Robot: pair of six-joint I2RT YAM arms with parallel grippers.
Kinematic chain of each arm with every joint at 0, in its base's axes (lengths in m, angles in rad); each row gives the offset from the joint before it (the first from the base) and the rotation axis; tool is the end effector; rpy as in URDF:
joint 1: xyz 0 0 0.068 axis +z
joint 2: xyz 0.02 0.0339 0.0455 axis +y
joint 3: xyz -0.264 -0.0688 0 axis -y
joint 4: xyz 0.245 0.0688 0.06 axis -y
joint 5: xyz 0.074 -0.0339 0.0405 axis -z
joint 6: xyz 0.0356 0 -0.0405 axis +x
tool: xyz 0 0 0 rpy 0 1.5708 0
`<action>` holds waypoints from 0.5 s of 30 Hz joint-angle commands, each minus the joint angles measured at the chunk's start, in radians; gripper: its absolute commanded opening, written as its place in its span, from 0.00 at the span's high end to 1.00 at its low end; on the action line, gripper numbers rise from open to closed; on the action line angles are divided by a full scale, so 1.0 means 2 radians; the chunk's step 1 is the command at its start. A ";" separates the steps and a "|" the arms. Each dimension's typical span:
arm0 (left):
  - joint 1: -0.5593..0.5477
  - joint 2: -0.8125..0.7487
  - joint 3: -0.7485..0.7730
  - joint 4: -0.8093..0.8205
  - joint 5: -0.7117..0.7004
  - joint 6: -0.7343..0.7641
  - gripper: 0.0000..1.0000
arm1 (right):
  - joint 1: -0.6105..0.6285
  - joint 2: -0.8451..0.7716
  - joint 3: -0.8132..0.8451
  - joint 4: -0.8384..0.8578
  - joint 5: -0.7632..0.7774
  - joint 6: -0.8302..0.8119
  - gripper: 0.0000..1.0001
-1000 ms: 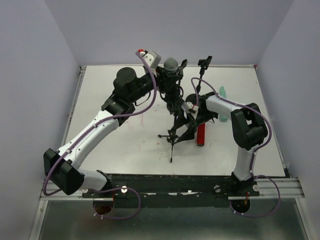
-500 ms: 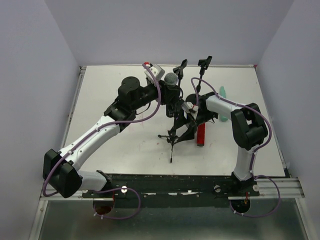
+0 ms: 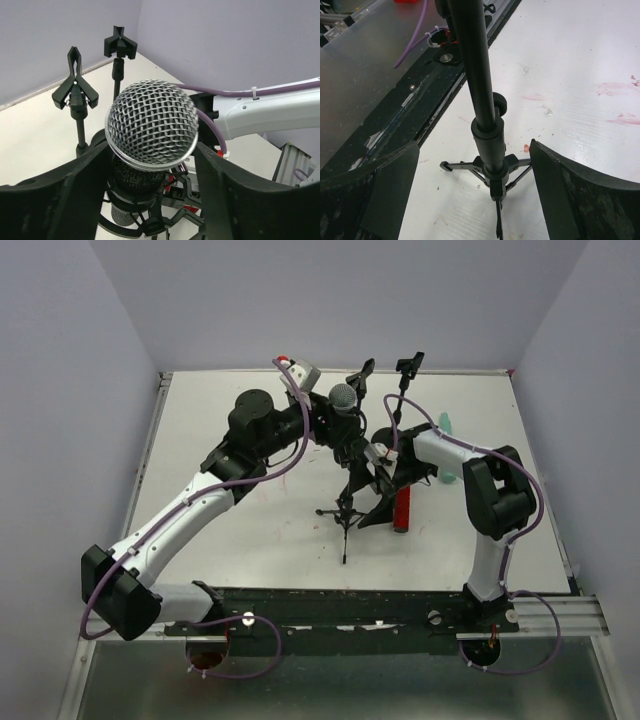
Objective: Attach the microphones to the stand
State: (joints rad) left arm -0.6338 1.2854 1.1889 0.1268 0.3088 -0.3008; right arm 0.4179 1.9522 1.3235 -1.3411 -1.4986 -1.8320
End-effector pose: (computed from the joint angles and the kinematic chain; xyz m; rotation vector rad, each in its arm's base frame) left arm 0.2379 -0.1883 0.4062 0.5199 1.5401 -0.9683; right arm 0.2798 0.1631 0.1924 -1.5463 1.1316 1.5792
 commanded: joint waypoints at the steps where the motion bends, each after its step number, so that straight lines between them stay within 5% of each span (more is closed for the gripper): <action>1: 0.008 -0.026 0.022 -0.017 -0.010 -0.027 0.19 | -0.019 -0.010 0.006 -0.040 0.009 0.000 0.00; 15: 0.012 -0.203 -0.123 0.019 -0.083 -0.008 0.09 | -0.062 -0.020 0.010 -0.040 0.022 0.009 0.01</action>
State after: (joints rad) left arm -0.6144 0.9638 1.0550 0.1371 0.2005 -0.3176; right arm 0.3008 1.9480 1.3342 -1.3407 -1.4715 -1.8038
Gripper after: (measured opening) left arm 0.904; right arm 0.997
